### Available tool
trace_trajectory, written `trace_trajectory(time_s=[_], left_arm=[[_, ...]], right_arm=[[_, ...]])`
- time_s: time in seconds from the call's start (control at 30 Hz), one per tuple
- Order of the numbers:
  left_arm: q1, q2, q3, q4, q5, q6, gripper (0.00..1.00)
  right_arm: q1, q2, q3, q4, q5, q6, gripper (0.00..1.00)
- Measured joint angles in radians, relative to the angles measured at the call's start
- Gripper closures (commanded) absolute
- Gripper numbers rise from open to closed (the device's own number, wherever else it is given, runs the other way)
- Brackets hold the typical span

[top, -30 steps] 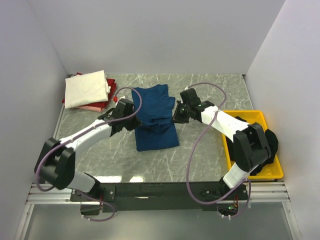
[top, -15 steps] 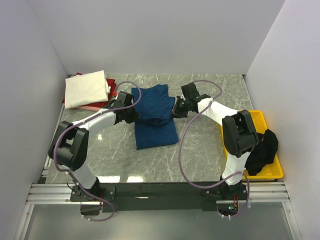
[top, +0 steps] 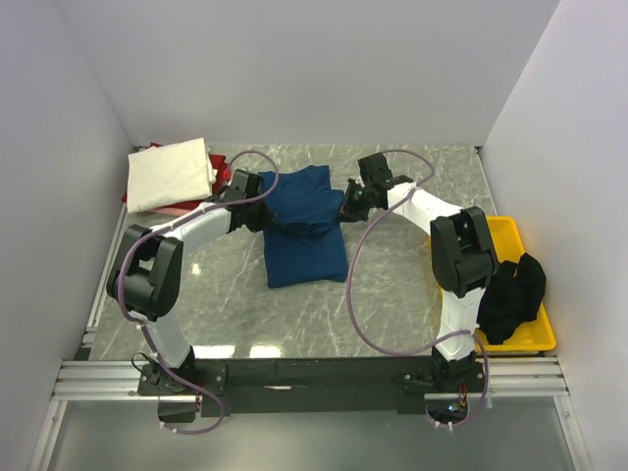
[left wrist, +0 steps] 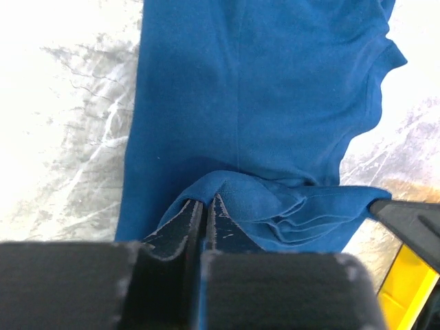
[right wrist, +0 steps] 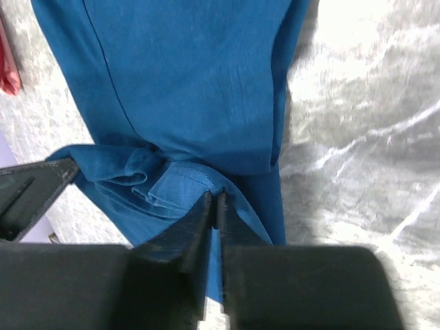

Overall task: Fold and stack the t-shirts
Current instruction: Fold the tshirt

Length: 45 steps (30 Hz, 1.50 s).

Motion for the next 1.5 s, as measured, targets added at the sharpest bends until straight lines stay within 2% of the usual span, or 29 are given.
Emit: trace_trajectory(time_s=[0.07,0.1,0.2,0.27,0.33,0.37,0.4,0.53,0.67,0.8,0.93,1.07,1.2,1.5], left_arm=[[0.008,0.0,0.001,-0.001,0.004,0.007,0.75],[0.014,0.0,0.002,-0.001,0.006,0.012,0.61],[0.033,-0.002,0.01,-0.003,0.004,0.027,0.36],[0.043,-0.016,0.014,-0.007,0.004,0.034,0.32],[0.049,-0.043,0.013,-0.01,0.001,0.034,0.36],[0.05,-0.062,0.012,-0.009,0.001,0.032,0.45],[0.048,-0.089,0.006,-0.001,0.0,0.029,0.61],[0.015,-0.198,-0.039,0.026,-0.004,0.023,0.69],[-0.064,-0.269,-0.125,0.08,-0.004,-0.003,0.71],[-0.142,-0.33,-0.298,0.123,-0.002,-0.042,0.71],[-0.166,-0.441,-0.471,0.112,-0.026,-0.081,0.68],[-0.171,-0.575,-0.574,0.117,-0.047,-0.109,0.68],[-0.177,-0.65,-0.64,0.156,-0.049,-0.136,0.67],[-0.203,-0.672,-0.766,0.2,-0.05,-0.202,0.6]], right_arm=[[-0.004,0.018,0.026,-0.009,-0.002,-0.009,0.7],[-0.007,0.025,0.036,-0.013,-0.002,-0.013,0.58],[-0.016,0.028,0.054,-0.025,0.003,-0.031,0.43],[-0.019,0.024,0.058,-0.026,0.013,-0.046,0.41],[-0.018,0.011,0.048,-0.026,0.031,-0.054,0.41],[-0.014,-0.003,0.033,-0.021,0.043,-0.056,0.43],[-0.012,-0.018,0.017,-0.019,0.053,-0.058,0.44],[0.021,-0.106,-0.066,-0.014,0.098,-0.062,0.47],[0.088,-0.173,-0.155,0.023,0.138,-0.067,0.48],[0.139,-0.265,-0.331,0.066,0.183,-0.055,0.48],[0.134,-0.39,-0.525,0.097,0.227,-0.022,0.48],[0.129,-0.509,-0.673,0.138,0.239,0.02,0.5],[0.129,-0.55,-0.767,0.223,0.222,0.077,0.56],[0.127,-0.568,-0.882,0.38,0.192,0.193,0.57]])
